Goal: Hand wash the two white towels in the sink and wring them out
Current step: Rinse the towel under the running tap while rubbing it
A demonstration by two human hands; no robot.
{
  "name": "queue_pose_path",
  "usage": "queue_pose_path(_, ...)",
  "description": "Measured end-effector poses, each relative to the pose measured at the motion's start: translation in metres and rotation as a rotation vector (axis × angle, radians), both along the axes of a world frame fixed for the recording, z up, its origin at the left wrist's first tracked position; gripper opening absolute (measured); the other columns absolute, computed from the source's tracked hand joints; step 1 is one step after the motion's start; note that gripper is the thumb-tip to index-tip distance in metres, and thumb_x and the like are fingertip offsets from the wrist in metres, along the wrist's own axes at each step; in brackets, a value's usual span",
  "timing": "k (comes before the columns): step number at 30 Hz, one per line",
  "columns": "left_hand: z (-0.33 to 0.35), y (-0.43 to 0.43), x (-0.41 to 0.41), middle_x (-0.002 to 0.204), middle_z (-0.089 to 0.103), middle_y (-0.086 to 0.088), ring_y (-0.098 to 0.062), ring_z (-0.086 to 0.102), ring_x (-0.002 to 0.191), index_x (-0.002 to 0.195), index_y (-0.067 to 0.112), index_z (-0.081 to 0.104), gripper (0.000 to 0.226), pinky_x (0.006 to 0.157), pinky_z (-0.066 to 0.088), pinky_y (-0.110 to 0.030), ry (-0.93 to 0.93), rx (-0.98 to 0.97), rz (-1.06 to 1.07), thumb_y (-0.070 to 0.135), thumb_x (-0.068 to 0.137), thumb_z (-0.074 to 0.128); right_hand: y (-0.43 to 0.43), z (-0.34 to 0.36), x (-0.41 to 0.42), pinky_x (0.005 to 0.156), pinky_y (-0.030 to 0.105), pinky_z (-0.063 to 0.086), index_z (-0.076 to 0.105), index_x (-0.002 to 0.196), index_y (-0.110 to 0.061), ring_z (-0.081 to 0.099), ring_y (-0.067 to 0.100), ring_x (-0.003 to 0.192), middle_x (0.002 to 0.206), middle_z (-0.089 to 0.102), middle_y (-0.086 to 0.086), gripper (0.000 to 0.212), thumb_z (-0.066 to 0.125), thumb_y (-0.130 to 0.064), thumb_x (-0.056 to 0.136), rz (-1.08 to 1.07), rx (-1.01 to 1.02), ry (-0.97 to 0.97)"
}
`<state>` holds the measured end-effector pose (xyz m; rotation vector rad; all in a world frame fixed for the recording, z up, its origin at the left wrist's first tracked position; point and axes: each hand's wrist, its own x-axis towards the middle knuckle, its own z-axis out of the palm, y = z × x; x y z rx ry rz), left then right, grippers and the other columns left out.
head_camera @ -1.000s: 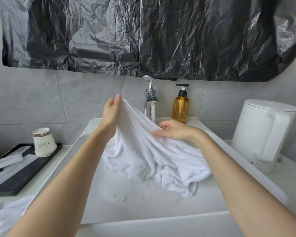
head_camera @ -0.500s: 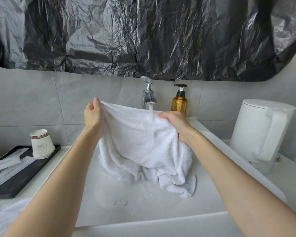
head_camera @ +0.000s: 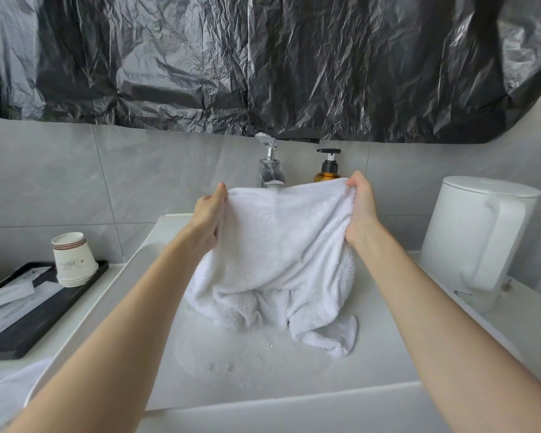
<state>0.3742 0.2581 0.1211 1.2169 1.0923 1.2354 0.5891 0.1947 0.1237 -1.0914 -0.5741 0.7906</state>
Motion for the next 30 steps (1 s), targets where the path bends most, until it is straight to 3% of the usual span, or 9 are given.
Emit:
queue_pose_path(2, -0.002, -0.004, 0.006, 0.079, 0.058, 0.001, -0.010, 0.055, 0.068, 0.081, 0.015, 0.052, 0.034, 0.060, 0.045, -0.023, -0.030, -0.044, -0.086, 0.040, 0.103, 0.044, -0.005, 0.002, -0.001, 0.066, 0.034, 0.035, 0.035, 0.062, -0.022, 0.042, 0.021, 0.072, 0.071, 0.041, -0.001, 0.035, 0.060, -0.038, 0.043, -0.069, 0.042, 0.051)
queue_pose_path(4, -0.003, -0.008, 0.010, 0.078, 0.059, 0.001, -0.011, 0.057, 0.069, 0.084, 0.015, 0.055, 0.034, 0.058, 0.045, -0.025, -0.021, -0.068, -0.155, 0.040, 0.103, 0.042, -0.010, 0.005, -0.003, 0.057, 0.028, 0.028, 0.028, 0.062, -0.022, 0.033, 0.017, 0.062, 0.064, 0.031, -0.005, 0.035, 0.058, -0.035, 0.051, -0.151, 0.098, 0.079)
queue_pose_path(7, -0.005, -0.011, 0.018, 0.080, 0.062, 0.001, -0.011, 0.060, 0.072, 0.088, 0.016, 0.058, 0.033, 0.062, 0.046, -0.026, -0.030, -0.086, -0.216, 0.040, 0.103, 0.042, -0.015, 0.005, -0.003, 0.052, 0.027, 0.016, 0.023, 0.063, -0.023, 0.017, 0.014, 0.056, 0.062, 0.019, -0.006, 0.031, 0.051, -0.028, 0.075, -0.305, 0.144, 0.079)
queue_pose_path(11, -0.005, -0.014, 0.020, 0.085, 0.065, -0.001, -0.012, 0.062, 0.075, 0.093, 0.013, 0.059, 0.034, 0.065, 0.050, -0.026, -0.070, -0.109, -0.226, 0.041, 0.103, 0.042, -0.018, 0.007, -0.007, 0.045, 0.024, 0.013, 0.025, 0.063, -0.023, 0.014, 0.012, 0.050, 0.059, 0.018, -0.008, 0.031, 0.048, -0.025, 0.082, -0.383, 0.116, 0.048)
queue_pose_path(15, -0.002, -0.010, 0.011, 0.092, 0.066, 0.001, -0.015, 0.063, 0.086, 0.097, 0.015, 0.060, 0.033, 0.086, 0.051, -0.032, -0.122, -0.144, -0.203, 0.044, 0.101, 0.046, -0.018, 0.007, -0.013, 0.036, 0.020, 0.012, 0.018, 0.061, -0.022, 0.012, 0.009, 0.042, 0.054, 0.015, -0.009, 0.040, 0.049, -0.018, 0.085, -0.366, 0.134, -0.017)
queue_pose_path(17, 0.001, -0.008, 0.005, 0.094, 0.066, 0.001, -0.016, 0.063, 0.091, 0.096, 0.015, 0.061, 0.034, 0.096, 0.048, -0.033, -0.122, -0.146, -0.174, 0.046, 0.099, 0.048, -0.020, 0.007, -0.016, 0.037, 0.020, 0.013, 0.018, 0.060, -0.021, 0.012, 0.009, 0.043, 0.052, 0.015, -0.010, 0.040, 0.049, -0.017, 0.086, -0.344, 0.142, -0.041)
queue_pose_path(21, 0.004, -0.002, -0.006, 0.111, 0.066, 0.000, -0.019, 0.062, 0.104, 0.123, 0.014, 0.058, 0.046, 0.100, 0.046, -0.033, -0.114, -0.141, -0.109, 0.051, 0.096, 0.052, -0.019, 0.007, -0.021, 0.045, 0.024, 0.013, 0.017, 0.060, -0.021, 0.013, 0.010, 0.050, 0.053, 0.015, -0.009, 0.041, 0.049, -0.019, 0.086, -0.307, 0.103, -0.124)
queue_pose_path(26, 0.004, 0.003, -0.021, 0.118, 0.063, -0.004, -0.021, 0.060, 0.107, 0.128, 0.011, 0.054, 0.048, 0.096, 0.047, -0.033, -0.154, -0.131, -0.034, 0.048, 0.098, 0.050, -0.016, 0.004, -0.032, 0.055, 0.028, 0.017, 0.026, 0.051, -0.021, 0.019, 0.011, 0.054, 0.047, 0.021, -0.012, 0.045, 0.052, -0.016, 0.086, -0.203, 0.088, -0.193)
queue_pose_path(30, 0.004, 0.007, -0.031, 0.120, 0.061, -0.003, -0.020, 0.059, 0.106, 0.134, 0.011, 0.051, 0.050, 0.088, 0.046, -0.031, -0.174, -0.132, 0.039, 0.047, 0.099, 0.048, -0.014, 0.001, -0.037, 0.057, 0.027, 0.021, 0.044, 0.069, -0.015, 0.025, 0.012, 0.061, 0.064, 0.027, -0.005, 0.022, 0.055, -0.017, 0.088, -0.127, 0.045, -0.285)
